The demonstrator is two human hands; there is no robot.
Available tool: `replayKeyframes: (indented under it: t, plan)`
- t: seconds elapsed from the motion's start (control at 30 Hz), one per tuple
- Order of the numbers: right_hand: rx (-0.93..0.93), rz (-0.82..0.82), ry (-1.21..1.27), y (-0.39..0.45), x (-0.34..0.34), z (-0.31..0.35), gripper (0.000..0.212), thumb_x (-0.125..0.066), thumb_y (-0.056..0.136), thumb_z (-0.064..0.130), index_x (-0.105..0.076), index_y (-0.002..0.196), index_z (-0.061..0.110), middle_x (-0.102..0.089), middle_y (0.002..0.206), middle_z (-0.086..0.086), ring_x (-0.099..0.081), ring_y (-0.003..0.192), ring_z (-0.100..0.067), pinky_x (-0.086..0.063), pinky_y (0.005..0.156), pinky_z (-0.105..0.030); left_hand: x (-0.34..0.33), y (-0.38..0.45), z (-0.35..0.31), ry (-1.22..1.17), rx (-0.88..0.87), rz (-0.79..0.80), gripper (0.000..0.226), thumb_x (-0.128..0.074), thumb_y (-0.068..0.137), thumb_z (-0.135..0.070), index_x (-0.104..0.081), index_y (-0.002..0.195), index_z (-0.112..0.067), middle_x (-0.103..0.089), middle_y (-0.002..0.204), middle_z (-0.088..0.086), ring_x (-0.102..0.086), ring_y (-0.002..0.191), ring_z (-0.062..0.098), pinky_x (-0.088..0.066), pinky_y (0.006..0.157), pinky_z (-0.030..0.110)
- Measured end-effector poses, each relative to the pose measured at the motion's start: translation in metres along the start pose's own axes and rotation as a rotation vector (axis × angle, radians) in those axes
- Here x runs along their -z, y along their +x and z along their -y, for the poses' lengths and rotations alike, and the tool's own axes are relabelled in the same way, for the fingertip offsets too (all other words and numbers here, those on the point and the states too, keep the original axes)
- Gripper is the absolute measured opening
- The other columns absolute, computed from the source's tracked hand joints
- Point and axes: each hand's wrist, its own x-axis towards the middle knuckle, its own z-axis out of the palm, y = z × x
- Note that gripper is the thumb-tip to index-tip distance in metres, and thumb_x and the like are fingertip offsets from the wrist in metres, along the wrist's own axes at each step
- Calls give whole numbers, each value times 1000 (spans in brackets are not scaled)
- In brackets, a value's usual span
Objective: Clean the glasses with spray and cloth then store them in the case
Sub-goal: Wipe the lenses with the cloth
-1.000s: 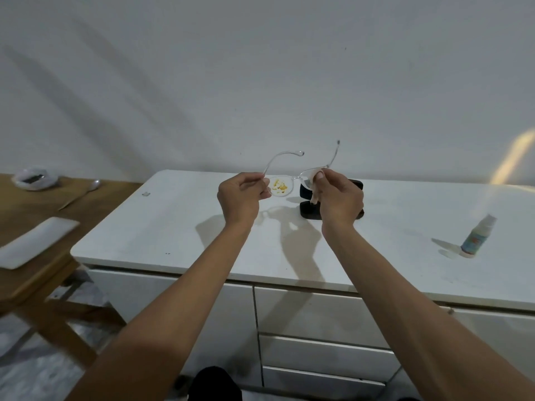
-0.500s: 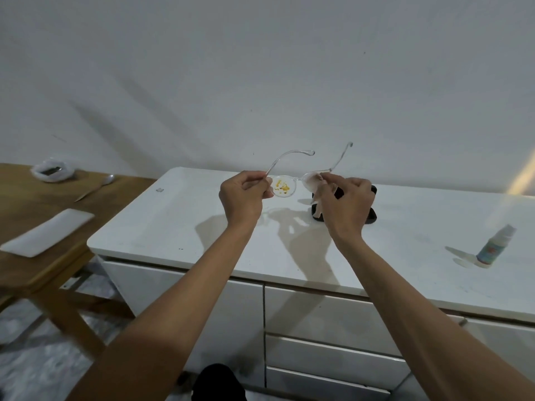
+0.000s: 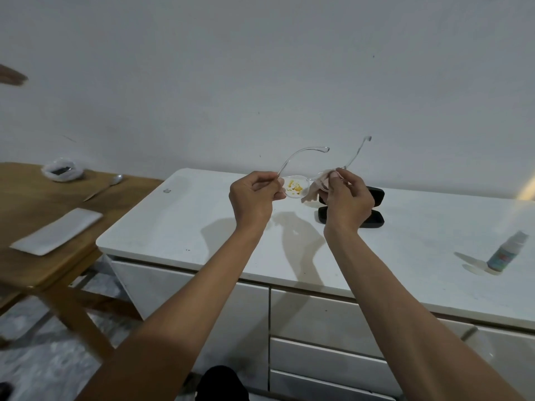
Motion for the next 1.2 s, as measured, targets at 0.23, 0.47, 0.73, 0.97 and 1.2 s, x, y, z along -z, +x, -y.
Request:
replayKeyframes:
  t: [0.23,0.47,0.73,0.97,1.2]
  plan:
    - [-133,-36,207,-4,-13,2,13,-77,85,1,-79,94,10,-75,90,0,-73,79,-15,-60,63,-22,-5,-6,-1,15,-66,-20,12,-77,83,4,-75,84,-8,-74,67,13,-72,60,26,-64,71,37]
    - [-115,298,-107,7,14,0,8,-81,84,5,-79,87,13,-75,77,2,-69,69,-12,-59,69,-27,13,1,5,14,-37,-34,8,-75,83,8,-74,90,4,-72,67,15,-69,56,27,-64,68,40]
    - [1,405,-180,4,27,25,6,-69,84,-2,-69,81,3,-61,49,-15,-68,47,-40,-58,70,-39,19,2,2,81,-52,27,9,-75,82,8,-76,88,1,-74,71,17,-72,59,28,-64,68,36]
    - [-67,-12,148,6,-2,11,17,-78,83,2,-72,77,18,-74,76,11,-71,73,-7,-60,80,-30,-4,-5,-9,52,-99,39,14,-76,82,5,-77,83,-9,-74,68,12,-73,60,29,-64,72,41]
    - [-129,75,233,9,-9,7,25,-76,83,-6,-67,76,17,-72,103,-10,-71,79,-18,-58,67,-24,-14,-4,-10,68,-143,14,11,-76,83,4,-76,84,-7,-74,66,8,-74,60,30,-64,67,36]
